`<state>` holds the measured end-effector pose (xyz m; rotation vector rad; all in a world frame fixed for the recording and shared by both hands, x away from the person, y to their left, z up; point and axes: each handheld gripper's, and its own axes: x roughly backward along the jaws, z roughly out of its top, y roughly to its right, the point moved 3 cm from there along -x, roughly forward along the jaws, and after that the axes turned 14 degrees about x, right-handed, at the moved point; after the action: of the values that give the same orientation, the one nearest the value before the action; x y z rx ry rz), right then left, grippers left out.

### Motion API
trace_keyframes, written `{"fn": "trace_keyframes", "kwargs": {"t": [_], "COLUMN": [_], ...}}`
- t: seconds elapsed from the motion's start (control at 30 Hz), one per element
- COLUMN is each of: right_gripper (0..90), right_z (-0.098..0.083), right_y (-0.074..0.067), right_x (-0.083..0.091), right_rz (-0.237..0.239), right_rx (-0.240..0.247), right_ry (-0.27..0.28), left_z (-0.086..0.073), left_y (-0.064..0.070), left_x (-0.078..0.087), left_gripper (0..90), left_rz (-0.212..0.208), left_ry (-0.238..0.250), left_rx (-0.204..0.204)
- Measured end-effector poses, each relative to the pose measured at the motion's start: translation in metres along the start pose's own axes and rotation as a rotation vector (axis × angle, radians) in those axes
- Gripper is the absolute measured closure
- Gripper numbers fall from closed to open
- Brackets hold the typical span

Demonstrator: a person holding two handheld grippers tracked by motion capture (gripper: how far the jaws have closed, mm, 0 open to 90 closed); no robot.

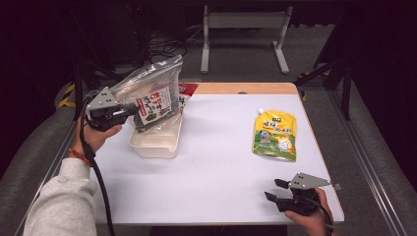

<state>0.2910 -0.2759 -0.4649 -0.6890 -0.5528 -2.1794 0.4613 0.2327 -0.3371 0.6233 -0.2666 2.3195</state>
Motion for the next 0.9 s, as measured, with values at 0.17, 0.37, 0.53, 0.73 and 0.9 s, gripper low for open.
{"fn": "trace_keyframes", "kwargs": {"t": [0.17,0.37,0.53,0.73,0.9], "right_gripper": [38.7,38.2,37.7,37.6,37.4], "right_z": [0.000,0.000,0.002,0.000,0.002], "right_y": [-0.001,-0.001,-0.003,-0.003,-0.004], "right_x": [-0.001,-0.002,-0.003,-0.003,-0.005], "right_rz": [0.007,0.012,0.005,-0.001,0.007], "right_rx": [0.003,0.003,0.013,0.016,0.021], "right_ry": [-0.004,-0.006,0.004,-0.001,0.001], "left_z": [-0.001,-0.002,-0.007,-0.021,-0.038], "left_y": [-0.002,0.004,0.004,-0.004,-0.012], "left_x": [-0.005,-0.013,-0.025,-0.025,-0.026], "left_gripper": [80.2,80.4,80.4,80.6,80.8], "left_rz": [0.001,0.001,-0.002,-0.027,-0.058], "left_ry": [0.015,-0.029,-0.011,0.041,0.089], "left_rx": [0.027,-0.010,0.014,0.077,0.154]}}
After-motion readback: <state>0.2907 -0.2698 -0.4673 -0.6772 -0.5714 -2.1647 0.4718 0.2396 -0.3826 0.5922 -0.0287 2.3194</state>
